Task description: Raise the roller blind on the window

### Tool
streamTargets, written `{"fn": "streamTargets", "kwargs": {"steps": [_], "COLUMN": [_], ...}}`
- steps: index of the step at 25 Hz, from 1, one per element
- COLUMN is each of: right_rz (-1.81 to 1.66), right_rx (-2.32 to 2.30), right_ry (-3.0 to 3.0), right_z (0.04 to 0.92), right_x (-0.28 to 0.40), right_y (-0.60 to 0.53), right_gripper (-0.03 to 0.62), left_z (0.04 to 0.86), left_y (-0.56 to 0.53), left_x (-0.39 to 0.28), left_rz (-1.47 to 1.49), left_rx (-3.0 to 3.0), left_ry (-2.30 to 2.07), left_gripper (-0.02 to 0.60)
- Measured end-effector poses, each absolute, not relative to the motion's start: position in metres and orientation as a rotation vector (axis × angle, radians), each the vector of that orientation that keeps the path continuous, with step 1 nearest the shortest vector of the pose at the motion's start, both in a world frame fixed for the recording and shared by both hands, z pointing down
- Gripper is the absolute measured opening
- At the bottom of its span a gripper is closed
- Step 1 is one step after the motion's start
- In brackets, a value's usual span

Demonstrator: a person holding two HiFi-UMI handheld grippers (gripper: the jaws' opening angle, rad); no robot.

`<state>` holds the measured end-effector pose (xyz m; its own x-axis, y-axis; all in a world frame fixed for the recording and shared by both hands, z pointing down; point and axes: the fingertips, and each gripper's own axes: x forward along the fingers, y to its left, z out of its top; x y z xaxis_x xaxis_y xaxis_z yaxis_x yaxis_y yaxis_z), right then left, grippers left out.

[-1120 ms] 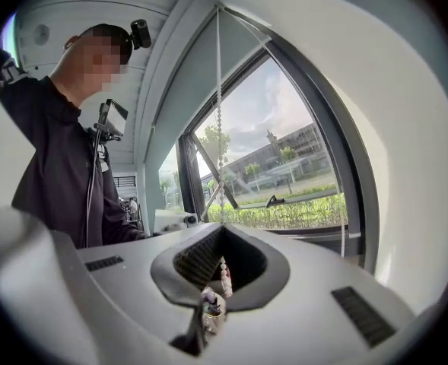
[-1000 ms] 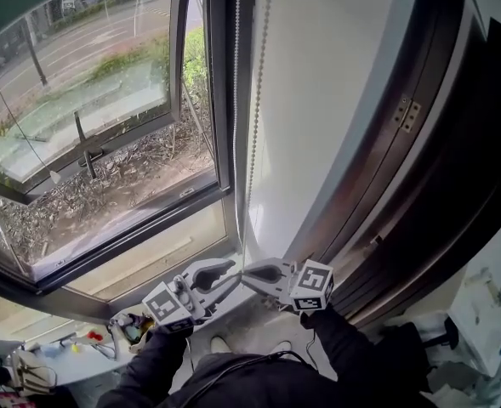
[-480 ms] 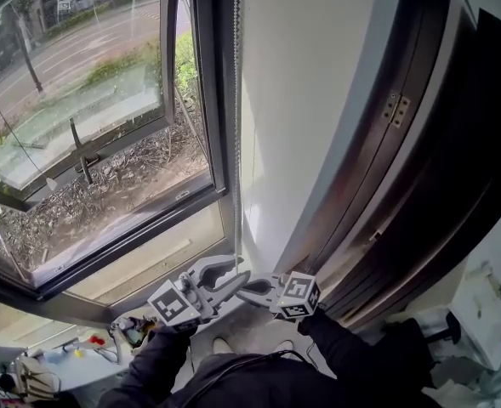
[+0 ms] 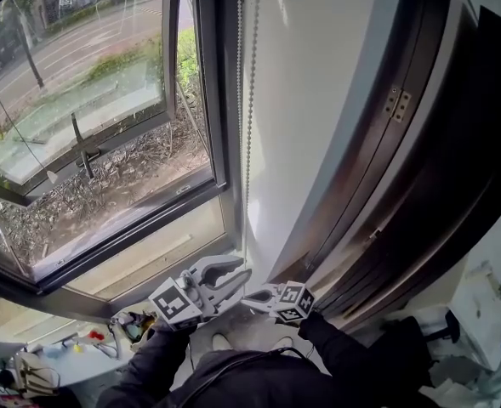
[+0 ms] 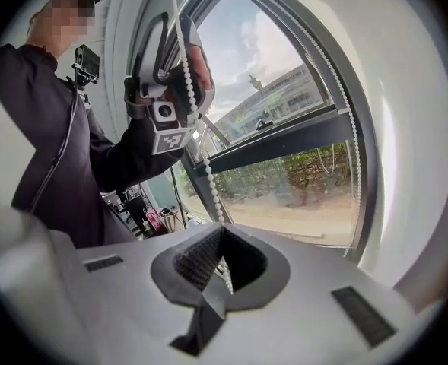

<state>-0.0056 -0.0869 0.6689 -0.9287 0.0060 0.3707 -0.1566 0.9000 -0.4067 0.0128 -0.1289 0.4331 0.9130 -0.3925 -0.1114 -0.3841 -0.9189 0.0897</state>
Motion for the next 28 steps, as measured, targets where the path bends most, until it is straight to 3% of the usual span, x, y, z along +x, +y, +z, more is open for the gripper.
{"fn": "streamTargets", "kwargs": {"steps": [4,10,11,13,14,21,28], "right_rz": [0.619,0.581,0.602,0.671,0.674,0.423,0.337], "right_rx": [0.087,0.021,0.014,-0.008,-0.011,0.092,0.111], "right_ry": [-2.698,-2.724,-2.732,-2.766,-2.802,-3.092,-3.182], "right_z": [0.667,0.663,0.661,0.648,0.635,0.521,0.478], "right_x": [-0.009,-0.009,-0.008,-0.005,-0.003,0.023,0.02], "right_y": [-0.081,-0.072,-0.073,-0.076,-0.079,-0.11,-0.111], "right_gripper": [0.006,0.008,0.067,0.259,0.281,0.298,0.289], "left_z": [0.431,0.432,0.432,0.436,0.441,0.507,0.561], "left_y": [-0.127,-0.126,-0.125,-0.123,-0.122,-0.116,-0.108], "left_x": [0.013,0.013,0.012,0.013,0.014,0.016,0.018], "left_rz": [-0.189,-0.171,-0.18,-0.169,-0.148,-0.051,0.016], "left_rx": [3.013,2.998,2.996,2.998,2.999,2.919,2.912], "left_ry": [-0.587,-0.586,-0.576,-0.565,-0.565,-0.574,-0.562], "left_gripper": [0.021,0.009,0.009,0.008,0.008,0.008,0.008]}}
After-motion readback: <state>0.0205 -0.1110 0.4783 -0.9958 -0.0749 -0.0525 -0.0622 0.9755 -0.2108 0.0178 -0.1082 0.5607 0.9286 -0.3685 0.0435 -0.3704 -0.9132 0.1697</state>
